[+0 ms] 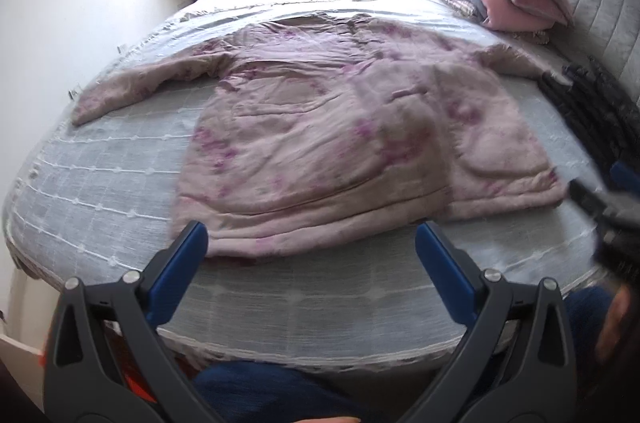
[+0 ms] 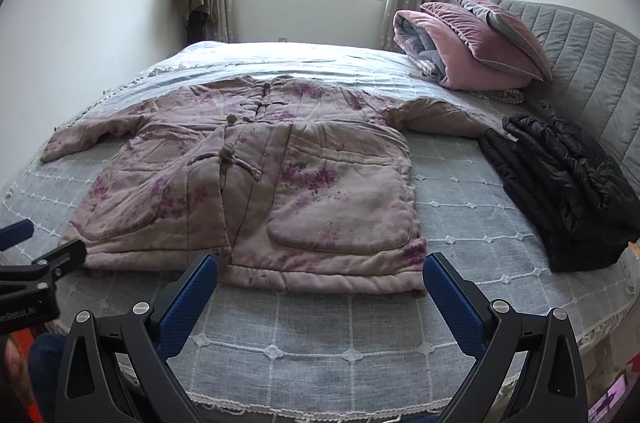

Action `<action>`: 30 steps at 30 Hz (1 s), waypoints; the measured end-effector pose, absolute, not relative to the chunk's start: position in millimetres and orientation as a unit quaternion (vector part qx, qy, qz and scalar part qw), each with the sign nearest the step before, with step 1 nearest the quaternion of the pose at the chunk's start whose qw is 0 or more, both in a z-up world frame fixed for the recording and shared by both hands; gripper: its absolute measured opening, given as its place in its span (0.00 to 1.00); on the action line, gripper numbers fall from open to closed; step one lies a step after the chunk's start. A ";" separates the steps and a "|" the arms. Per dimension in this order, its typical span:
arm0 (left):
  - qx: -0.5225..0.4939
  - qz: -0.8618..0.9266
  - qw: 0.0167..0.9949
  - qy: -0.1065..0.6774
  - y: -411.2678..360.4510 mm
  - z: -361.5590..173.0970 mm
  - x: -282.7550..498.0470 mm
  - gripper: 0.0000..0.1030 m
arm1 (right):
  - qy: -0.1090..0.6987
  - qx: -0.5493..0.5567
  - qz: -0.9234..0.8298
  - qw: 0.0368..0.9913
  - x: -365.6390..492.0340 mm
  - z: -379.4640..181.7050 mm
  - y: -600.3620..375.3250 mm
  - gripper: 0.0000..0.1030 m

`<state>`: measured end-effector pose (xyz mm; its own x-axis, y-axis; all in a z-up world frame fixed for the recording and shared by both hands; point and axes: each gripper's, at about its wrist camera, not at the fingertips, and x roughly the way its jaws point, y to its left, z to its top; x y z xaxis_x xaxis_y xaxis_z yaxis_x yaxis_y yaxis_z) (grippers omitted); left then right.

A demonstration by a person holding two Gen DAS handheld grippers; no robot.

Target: Fold large clothes

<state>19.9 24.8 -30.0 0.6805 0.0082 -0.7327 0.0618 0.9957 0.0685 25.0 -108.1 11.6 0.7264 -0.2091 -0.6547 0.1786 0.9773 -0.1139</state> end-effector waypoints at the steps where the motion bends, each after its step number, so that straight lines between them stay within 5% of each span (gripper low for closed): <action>1: 0.058 -0.007 0.916 0.397 32.3 -33.5 17.7 1.00 | 0.355 -0.029 -0.106 0.928 25.1 9.5 -110.9 1.00; 13: 0.177 0.048 0.860 0.477 133.1 -108.2 37.4 0.95 | 0.506 -0.108 -0.125 0.846 66.4 -61.6 -204.6 0.98; 15: 0.181 0.040 0.860 0.475 131.5 -111.6 46.5 0.94 | 0.532 -0.158 -0.141 0.820 81.4 -81.0 -207.6 0.85; 18: 0.170 0.011 0.863 0.475 122.5 -116.4 64.3 0.91 | 0.522 -0.187 -0.123 0.823 94.1 -91.5 -209.9 0.81; 22: 0.140 0.009 0.868 0.476 118.2 -114.9 89.5 0.65 | 0.509 -0.181 -0.106 0.835 101.2 -92.9 -212.7 0.74; 24: 0.092 -0.001 0.874 0.476 122.9 -109.6 102.3 0.40 | 0.487 -0.142 -0.083 0.858 103.8 -82.6 -220.3 0.49; 27: 0.004 -0.014 0.880 0.476 135.9 -99.7 120.4 0.18 | 0.474 -0.011 -0.065 0.878 121.5 -73.0 -243.2 0.22; 30: -0.053 -0.013 0.888 0.457 148.0 -82.4 128.8 0.15 | 0.453 0.083 -0.052 0.886 138.6 -68.2 -254.6 0.11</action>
